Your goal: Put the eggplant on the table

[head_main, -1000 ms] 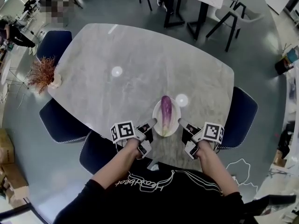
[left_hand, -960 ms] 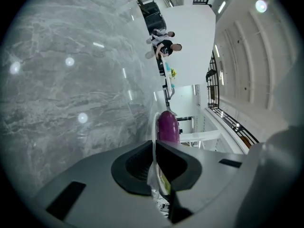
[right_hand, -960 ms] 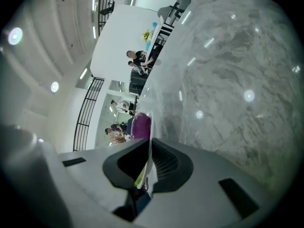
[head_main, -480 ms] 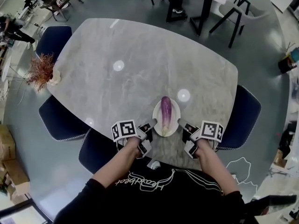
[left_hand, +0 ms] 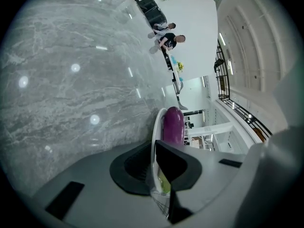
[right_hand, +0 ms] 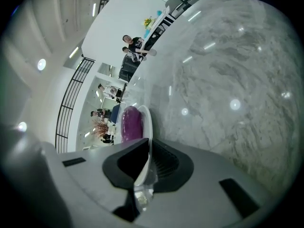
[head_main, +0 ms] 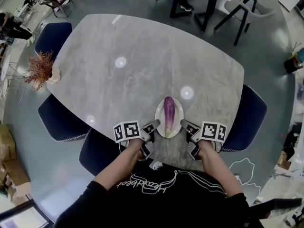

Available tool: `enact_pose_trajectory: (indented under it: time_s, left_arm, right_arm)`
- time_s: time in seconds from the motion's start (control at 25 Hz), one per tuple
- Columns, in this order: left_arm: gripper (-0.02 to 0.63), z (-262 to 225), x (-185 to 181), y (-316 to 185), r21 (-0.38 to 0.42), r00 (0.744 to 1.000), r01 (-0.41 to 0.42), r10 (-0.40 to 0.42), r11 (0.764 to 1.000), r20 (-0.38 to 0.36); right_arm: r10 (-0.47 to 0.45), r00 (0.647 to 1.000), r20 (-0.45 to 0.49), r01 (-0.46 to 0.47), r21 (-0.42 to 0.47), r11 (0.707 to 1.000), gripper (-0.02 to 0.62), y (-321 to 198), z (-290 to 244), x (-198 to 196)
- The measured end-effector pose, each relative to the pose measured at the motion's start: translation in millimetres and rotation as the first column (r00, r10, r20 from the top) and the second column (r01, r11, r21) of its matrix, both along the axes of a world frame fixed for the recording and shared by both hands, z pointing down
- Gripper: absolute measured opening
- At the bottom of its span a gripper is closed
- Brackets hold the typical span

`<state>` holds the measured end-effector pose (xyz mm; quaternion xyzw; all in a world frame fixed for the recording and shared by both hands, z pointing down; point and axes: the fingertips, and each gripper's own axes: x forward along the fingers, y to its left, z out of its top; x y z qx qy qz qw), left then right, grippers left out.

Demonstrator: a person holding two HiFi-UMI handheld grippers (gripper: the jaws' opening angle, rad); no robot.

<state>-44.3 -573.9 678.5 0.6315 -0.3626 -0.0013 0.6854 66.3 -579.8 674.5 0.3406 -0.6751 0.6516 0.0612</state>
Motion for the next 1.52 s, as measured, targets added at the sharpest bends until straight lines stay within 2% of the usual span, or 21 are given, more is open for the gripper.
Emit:
enact_pose_trajectory:
  time_s: [0.68,0.84,0.88,1.04,1.24,1.52]
  left_arm:
    - [0.025,-4,2,1,0.042,0.998,-0.041,0.038,0.998,0.056]
    - [0.043,-5,1,1,0.065,0.995,-0.055,0.050,0.996,0.086]
    - [0.067,-6,2,1,0.073,0.994,-0.064,0.057,0.995,0.093]
    - [0.091,-6,1,1,0.087,0.990,-0.074,0.063,0.993,0.126]
    - [0.098,-11,-12,0,0.135,0.972,-0.107,0.075,0.985,0.225]
    - [0.098,-33,-15,5,0.203,0.973,-0.131,0.087,0.970,0.214]
  right_arm:
    - [-0.055,0.994,-0.097,0.062,0.067,0.996,0.023,-2,0,-2]
    - [-0.036,0.990,-0.134,0.048,0.090,0.995,0.029,-4,-2,2]
    - [-0.035,0.990,-0.134,0.048,0.094,0.994,0.061,-5,-2,2]
    - [-0.037,0.990,-0.134,0.051,0.103,0.993,0.061,-5,-4,2]
    - [-0.014,0.990,-0.140,0.032,0.122,0.992,0.061,-4,-9,7]
    - [-0.023,0.998,-0.059,0.035,0.211,0.977,0.061,4,-36,-2]
